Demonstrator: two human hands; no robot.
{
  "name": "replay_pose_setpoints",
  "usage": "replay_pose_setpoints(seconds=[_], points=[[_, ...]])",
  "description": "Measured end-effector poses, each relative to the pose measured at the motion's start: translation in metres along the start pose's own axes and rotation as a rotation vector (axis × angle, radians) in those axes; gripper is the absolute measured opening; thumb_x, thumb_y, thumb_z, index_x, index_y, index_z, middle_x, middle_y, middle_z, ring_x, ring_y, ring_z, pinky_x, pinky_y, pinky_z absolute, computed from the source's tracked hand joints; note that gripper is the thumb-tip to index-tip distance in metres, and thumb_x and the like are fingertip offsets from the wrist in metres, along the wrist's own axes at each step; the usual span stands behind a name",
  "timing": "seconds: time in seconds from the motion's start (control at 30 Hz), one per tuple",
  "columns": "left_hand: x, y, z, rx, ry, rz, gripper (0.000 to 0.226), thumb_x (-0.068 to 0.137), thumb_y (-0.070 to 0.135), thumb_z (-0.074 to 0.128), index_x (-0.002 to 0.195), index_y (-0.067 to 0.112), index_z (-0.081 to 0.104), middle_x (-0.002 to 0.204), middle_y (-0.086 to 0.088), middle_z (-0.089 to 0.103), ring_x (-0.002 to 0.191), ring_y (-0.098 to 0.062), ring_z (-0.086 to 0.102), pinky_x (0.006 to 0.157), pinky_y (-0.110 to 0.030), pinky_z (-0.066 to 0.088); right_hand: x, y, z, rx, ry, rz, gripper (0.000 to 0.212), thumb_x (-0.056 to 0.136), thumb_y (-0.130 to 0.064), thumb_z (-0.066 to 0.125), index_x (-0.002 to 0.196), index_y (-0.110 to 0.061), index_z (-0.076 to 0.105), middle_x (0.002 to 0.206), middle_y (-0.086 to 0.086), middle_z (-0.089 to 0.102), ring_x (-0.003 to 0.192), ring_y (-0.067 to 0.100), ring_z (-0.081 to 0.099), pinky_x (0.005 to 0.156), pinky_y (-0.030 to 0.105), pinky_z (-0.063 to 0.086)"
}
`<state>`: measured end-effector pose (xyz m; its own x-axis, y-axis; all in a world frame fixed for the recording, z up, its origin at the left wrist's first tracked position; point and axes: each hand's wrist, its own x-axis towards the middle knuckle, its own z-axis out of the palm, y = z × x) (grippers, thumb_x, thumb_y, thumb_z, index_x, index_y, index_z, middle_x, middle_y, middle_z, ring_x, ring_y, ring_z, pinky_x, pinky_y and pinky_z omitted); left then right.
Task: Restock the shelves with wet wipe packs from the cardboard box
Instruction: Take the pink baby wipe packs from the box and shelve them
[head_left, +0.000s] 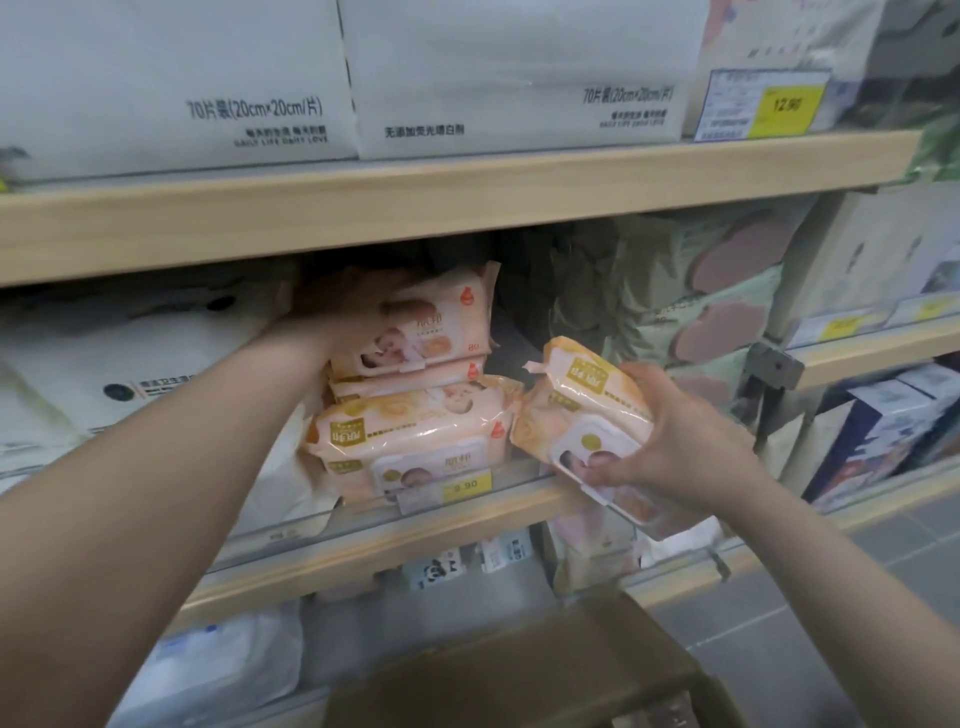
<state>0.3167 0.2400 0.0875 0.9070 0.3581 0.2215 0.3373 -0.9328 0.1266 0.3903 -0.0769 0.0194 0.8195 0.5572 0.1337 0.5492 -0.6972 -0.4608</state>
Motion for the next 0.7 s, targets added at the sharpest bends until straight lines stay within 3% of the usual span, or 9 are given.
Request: replay_pose_setpoints(seconds=[0.17,0.23,0.33,0.47,0.57,0.7], points=[[-0.008,0.007,0.006,0.030,0.024,-0.048,0.050,0.093,0.059,0.029,0.137,0.038,0.041,0.132,-0.006,0.054,0.115,-0.028,0.052,0.081,-0.029,0.033,0.000,-0.002,-0.002,-0.013,-0.016,0.009,0.096,0.046,-0.060,0.080,0.124,-0.045,0.027,0.102,-0.005,0.059,0.088,0.019,0.056,0.075,0.039,0.051],[-0.013,0.007,0.018,0.018,0.056,-0.095,0.050,0.093,0.063,0.020,0.136,0.046,0.038,0.133,-0.005,0.054,0.114,-0.028,0.052,0.088,-0.030,0.035,0.000,-0.004,-0.005,-0.019,-0.029,0.016,0.094,0.047,-0.059,0.080,0.124,-0.046,0.028,0.101,-0.006,0.059,0.087,0.019,0.057,0.073,0.038,0.051],[-0.017,0.002,0.028,-0.015,0.079,-0.086,0.063,0.080,0.076,0.000,0.131,0.057,0.031,0.137,0.002,0.052,0.116,-0.028,0.053,0.099,-0.043,0.039,0.001,-0.009,-0.011,-0.056,-0.044,0.012,0.093,0.049,-0.059,0.080,0.125,-0.045,0.028,0.100,-0.009,0.059,0.087,0.018,0.056,0.072,0.036,0.050],[-0.020,0.003,0.029,0.076,0.136,-0.045,0.051,0.090,0.065,0.007,0.135,0.055,0.029,0.143,0.004,0.045,0.128,-0.028,0.042,0.102,-0.044,0.034,-0.002,-0.022,-0.020,-0.097,-0.012,-0.035,0.092,0.054,-0.058,0.079,0.130,-0.043,0.030,0.097,-0.011,0.057,0.086,0.016,0.052,0.074,0.034,0.045],[-0.019,0.001,0.030,0.036,0.110,-0.035,0.060,0.084,0.070,0.004,0.137,0.054,0.025,0.146,0.002,0.041,0.129,-0.029,0.040,0.103,-0.044,0.034,-0.010,-0.034,-0.027,-0.159,0.005,-0.085,0.088,0.057,-0.058,0.077,0.130,-0.045,0.030,0.098,-0.012,0.055,0.088,0.016,0.049,0.075,0.032,0.040],[-0.021,-0.001,0.026,-0.028,0.208,0.037,0.064,0.088,0.061,0.019,0.143,0.031,0.033,0.150,-0.003,0.034,0.136,-0.027,0.032,0.111,-0.046,0.028,-0.017,-0.057,-0.033,-0.288,0.076,-0.253,0.086,0.059,-0.064,0.072,0.132,-0.048,0.029,0.107,-0.013,0.051,0.103,0.017,0.049,0.082,0.034,0.038]])
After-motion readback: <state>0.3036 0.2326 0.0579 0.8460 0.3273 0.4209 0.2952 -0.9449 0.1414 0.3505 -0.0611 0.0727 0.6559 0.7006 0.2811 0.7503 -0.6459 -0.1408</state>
